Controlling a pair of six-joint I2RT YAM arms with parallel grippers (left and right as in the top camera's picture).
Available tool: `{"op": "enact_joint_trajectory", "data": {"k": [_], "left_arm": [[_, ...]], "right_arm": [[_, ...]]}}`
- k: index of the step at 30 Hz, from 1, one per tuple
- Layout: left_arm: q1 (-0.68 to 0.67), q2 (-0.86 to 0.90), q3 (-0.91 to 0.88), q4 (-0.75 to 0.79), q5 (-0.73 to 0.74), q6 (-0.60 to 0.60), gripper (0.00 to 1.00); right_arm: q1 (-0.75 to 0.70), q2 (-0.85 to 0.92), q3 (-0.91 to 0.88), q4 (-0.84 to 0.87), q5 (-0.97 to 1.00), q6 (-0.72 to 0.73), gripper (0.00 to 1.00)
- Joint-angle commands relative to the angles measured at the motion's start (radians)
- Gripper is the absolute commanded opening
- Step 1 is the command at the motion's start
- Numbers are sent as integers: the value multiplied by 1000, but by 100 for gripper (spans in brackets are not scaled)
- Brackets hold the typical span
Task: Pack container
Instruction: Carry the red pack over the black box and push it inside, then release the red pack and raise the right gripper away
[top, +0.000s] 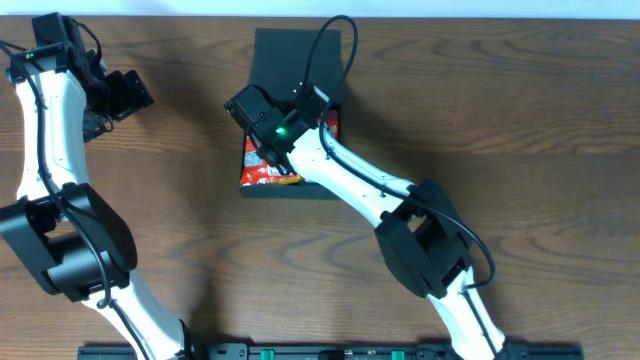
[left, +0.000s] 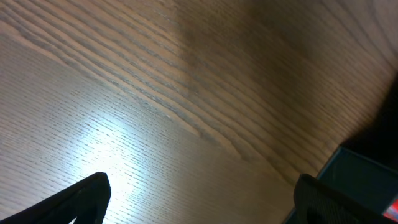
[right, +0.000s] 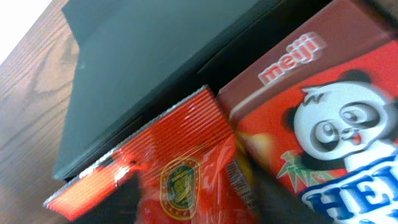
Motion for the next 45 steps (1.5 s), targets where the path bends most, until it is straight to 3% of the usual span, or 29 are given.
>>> {"op": "enact_joint_trajectory", "data": {"k": [1,6,15,19,22,28,30,32,34,35,36,37,45], "left_arm": [[2,-19,14,-4,-15,11,95],[2,-19,14,-9,-15,11,95],[0,-19,14,-10,-5,11,95],[-6,-19,14,-1,122,11,96],[-39,-19,14,29,209,26,95],[-166,-16,14,91,243,49,100],[-217,-7,14,106,241,49,86],[-262,9,14,109,231,48,65],[-292,24,14,109,208,35,47],[-303,30,14,109,187,23,34],[-312,36,14,110,163,2,15],[-314,41,13,110,148,-13,6],[-294,42,-107,104,131,-31,6]], "right_arm": [[-8,5,5,-1,34,-16,99],[-17,-45,5,73,53,-203,99],[-42,-310,5,179,101,-717,99],[-93,-407,5,154,81,-966,99],[-183,-428,5,55,-21,-1044,98],[-425,-400,4,-145,-305,-1077,65],[-514,-381,4,-170,-415,-1110,60],[-589,-354,3,-177,-521,-1154,45],[-649,-319,3,-178,-599,-1162,18],[-672,-301,3,-177,-636,-1162,6],[-695,-278,3,-177,-683,-1162,1],[-711,-257,3,-176,-719,-1162,1],[-729,-54,3,-152,-928,-1180,1]]}}
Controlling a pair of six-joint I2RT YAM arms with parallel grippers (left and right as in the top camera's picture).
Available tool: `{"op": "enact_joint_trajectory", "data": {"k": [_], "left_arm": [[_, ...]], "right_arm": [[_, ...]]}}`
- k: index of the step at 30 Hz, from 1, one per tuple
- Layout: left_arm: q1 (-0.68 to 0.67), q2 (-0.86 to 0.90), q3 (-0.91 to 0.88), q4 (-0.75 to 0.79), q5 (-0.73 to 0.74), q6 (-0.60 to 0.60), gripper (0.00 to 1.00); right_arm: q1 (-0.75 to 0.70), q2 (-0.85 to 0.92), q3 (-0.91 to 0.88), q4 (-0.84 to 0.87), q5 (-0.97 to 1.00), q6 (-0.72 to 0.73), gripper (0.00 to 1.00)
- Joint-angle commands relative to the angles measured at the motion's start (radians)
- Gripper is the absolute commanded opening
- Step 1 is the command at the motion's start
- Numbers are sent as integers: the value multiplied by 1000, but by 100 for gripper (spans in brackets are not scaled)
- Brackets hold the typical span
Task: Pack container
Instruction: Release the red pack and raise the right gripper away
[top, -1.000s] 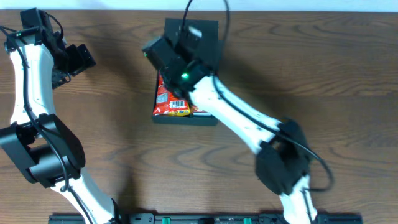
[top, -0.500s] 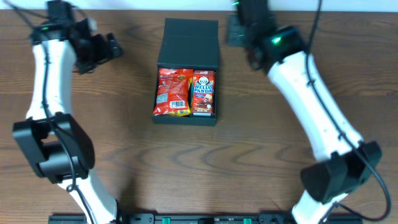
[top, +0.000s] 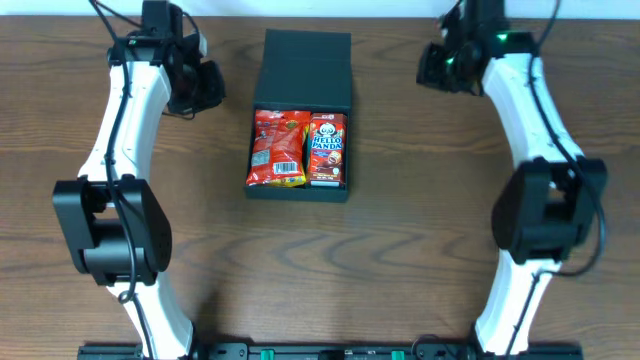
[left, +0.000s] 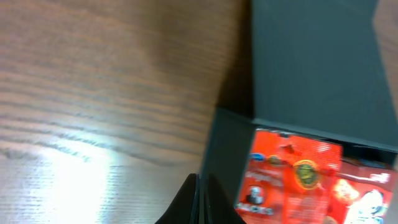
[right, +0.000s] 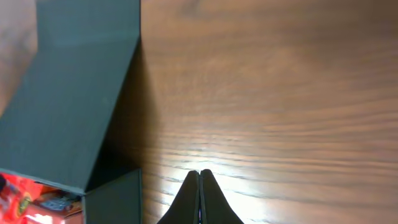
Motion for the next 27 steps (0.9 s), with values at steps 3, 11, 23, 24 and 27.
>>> {"op": "enact_joint_trajectory", "data": {"k": [3,11,23,24,27], "left_arm": [[9,17,-150,24,2,-17,6],[8,17,-285,95,81,-80,6],[-32,17,-305,130,146,-80,6],[-36,17,-305,131,146,-80,6],[-39,17,-305,131,145,-80,6]], "right_arm": [[30,92,-5,21,-159,-26,1],[64,177,-5,83,-254,-25,1],[100,220,-5,193,-297,55,2],[100,229,-5,199,-323,56,2],[100,247,-5,210,-385,76,2]]}}
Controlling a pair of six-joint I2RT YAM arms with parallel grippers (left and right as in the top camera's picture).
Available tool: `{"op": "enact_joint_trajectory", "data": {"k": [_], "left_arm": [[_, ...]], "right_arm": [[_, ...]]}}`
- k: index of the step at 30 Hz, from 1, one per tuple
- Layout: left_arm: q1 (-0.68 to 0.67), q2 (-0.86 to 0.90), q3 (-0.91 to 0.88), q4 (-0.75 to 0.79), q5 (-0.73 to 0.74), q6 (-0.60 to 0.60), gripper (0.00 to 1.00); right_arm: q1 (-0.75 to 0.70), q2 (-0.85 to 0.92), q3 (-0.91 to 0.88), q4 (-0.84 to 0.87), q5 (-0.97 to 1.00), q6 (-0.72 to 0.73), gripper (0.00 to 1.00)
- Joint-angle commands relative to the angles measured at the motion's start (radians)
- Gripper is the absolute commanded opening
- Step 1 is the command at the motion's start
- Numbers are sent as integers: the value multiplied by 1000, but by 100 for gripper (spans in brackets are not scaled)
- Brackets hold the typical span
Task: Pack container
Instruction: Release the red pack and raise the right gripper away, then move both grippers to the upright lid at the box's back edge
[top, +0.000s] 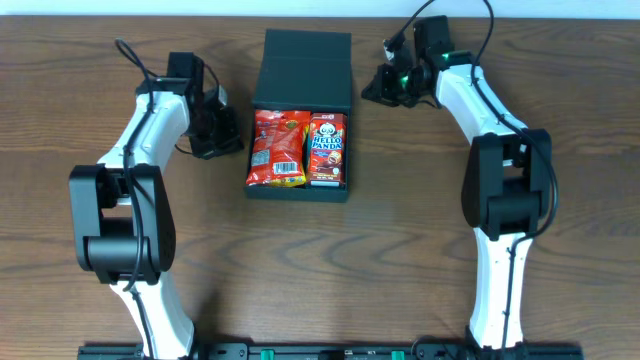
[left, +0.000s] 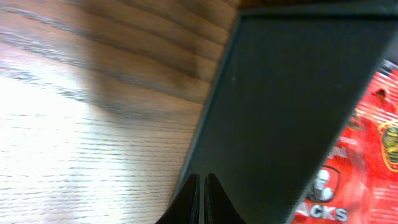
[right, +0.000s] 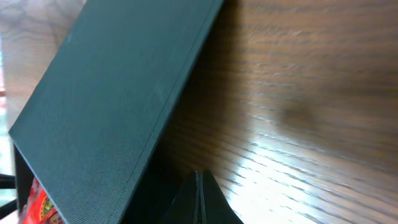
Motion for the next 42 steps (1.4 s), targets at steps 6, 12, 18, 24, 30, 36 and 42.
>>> {"op": "enact_joint_trajectory", "data": {"k": [6,12,18,24,30,36,42], "left_arm": [[-2,12,-6,0,7,-6,6],[-2,12,-6,3,5,-7,6],[-2,12,-6,3,5,-7,6],[-2,12,-6,3,5,-7,6],[-2,12,-6,3,5,-7,6],[-2,12,-6,3,5,-7,6],[-2,12,-6,4,5,-7,6]], "right_arm": [[8,44,-3,14,-124,37,8],[7,52,-3,18,-67,64,2],[8,92,-3,76,-112,111,2],[12,111,-3,165,-164,169,2],[22,112,-3,218,-196,240,2],[25,112,-3,272,-256,284,1],[25,112,-3,307,-326,296,1]]}}
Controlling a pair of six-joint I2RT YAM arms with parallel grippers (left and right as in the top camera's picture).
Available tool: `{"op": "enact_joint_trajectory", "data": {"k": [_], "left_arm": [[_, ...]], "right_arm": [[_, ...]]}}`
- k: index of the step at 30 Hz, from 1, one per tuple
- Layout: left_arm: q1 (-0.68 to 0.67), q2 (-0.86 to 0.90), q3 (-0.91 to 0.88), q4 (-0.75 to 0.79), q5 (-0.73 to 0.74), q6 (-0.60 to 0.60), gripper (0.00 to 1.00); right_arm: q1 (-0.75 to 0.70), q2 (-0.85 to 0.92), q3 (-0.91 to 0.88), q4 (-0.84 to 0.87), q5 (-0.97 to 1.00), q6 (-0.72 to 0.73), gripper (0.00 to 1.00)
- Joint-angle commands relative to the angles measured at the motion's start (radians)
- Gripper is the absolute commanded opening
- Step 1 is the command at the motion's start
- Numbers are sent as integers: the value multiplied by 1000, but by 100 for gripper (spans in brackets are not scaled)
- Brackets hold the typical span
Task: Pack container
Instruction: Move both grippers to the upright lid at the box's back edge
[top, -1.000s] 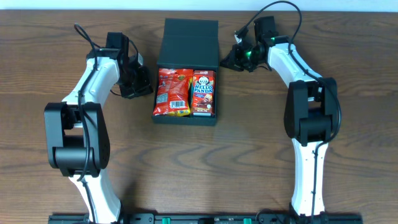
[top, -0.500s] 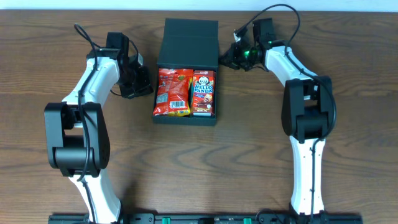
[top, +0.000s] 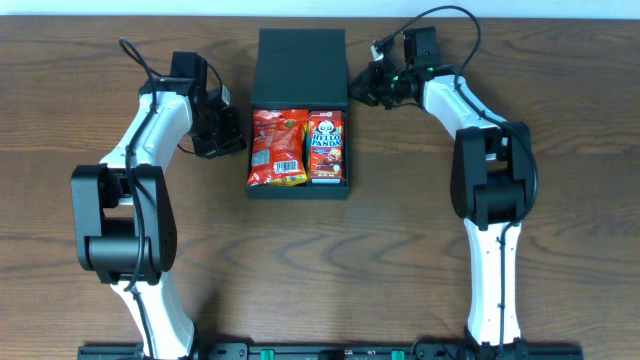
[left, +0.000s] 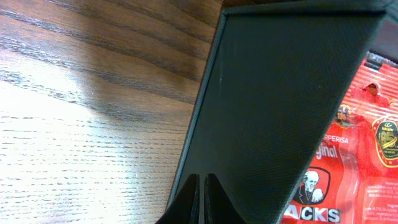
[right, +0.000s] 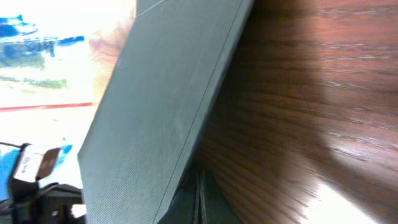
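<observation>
A black box (top: 252, 150) lies open in mid-table. In it are a red snack bag (top: 277, 146) on the left and a Hello Panda carton (top: 327, 148) on the right. The black lid (top: 300, 62) stretches away behind the box. My left gripper (top: 237, 138) is shut, its tips against the box's left wall (left: 261, 106), with the red bag (left: 348, 168) just beyond that wall. My right gripper (top: 357, 92) is also shut, its tips (right: 200, 190) low at the lid's right edge (right: 168, 112).
Brown wooden table (top: 500, 250) lies all round the box. Both arms reach in from the front edge and bend toward the box from the left and right. A bright background shows past the lid in the right wrist view.
My right gripper has moved closer in against the lid's right edge, and the lid has shifted slightly left and looks more tilted. My left gripper has stayed at the box's left wall.
First my right gripper was over the snacks in the box, and my left gripper stood open far to the left. Then both were shut, back beside the lid. Later the left was at the box's left wall and the right at the lid's edge, now tighter.
</observation>
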Motion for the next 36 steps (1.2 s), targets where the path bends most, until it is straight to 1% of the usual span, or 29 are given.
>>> {"op": "enact_joint_trajectory", "data": {"k": [1,8,15,18,24,30,32,36], "left_arm": [[2,12,-5,-2,4,-5,6],[2,12,-5,-3,4,-4,6],[15,11,-5,27,-5,-12,6],[37,11,-5,90,-28,-70,6],[92,12,-5,308,-30,-181,6],[101,43,-5,431,-26,-266,6],[101,72,-5,460,-10,-306,6],[100,148,-5,549,87,-373,6]], "right_arm": [[12,4,-2,18,-94,20,2],[12,4,-2,28,-163,18,1],[5,4,-2,29,-165,9,2],[-5,4,-2,29,-165,7,2],[-12,4,-2,27,-166,7,1],[-11,4,-2,28,-166,-9,1],[-11,4,-2,28,-166,-12,1],[-12,4,-2,22,-166,-12,1]]}}
